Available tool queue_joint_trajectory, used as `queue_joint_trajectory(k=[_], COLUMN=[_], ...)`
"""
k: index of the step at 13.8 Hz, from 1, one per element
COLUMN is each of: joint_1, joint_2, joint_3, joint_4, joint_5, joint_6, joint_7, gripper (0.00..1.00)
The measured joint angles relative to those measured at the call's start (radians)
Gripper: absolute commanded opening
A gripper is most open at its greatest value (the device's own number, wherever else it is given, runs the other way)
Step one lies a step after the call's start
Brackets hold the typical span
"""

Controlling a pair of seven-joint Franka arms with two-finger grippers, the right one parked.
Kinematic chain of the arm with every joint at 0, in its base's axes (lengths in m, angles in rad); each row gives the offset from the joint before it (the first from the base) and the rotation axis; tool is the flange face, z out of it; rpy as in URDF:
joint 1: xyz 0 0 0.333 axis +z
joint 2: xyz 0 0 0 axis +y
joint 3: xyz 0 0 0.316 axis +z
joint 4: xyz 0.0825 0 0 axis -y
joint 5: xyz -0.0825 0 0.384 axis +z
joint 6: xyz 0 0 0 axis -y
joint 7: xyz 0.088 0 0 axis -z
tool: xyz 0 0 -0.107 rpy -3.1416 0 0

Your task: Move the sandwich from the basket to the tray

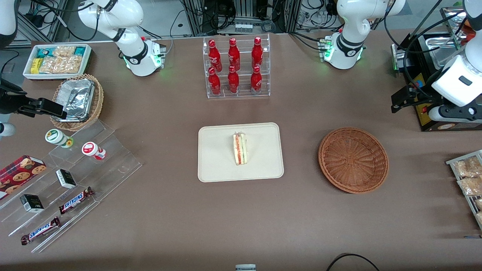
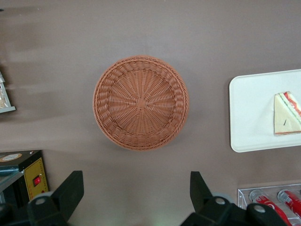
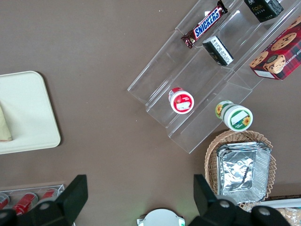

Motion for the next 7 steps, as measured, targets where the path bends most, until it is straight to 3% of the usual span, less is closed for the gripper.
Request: queue_joint_trajectory(k=[7], joint_1=[0.0], joint_2=[-0.003], joint_3=[0.08], joint_4=[0.009], joint_5=[0.024], joint_6=[-0.018], joint_7=[0.009], gripper=[1.0])
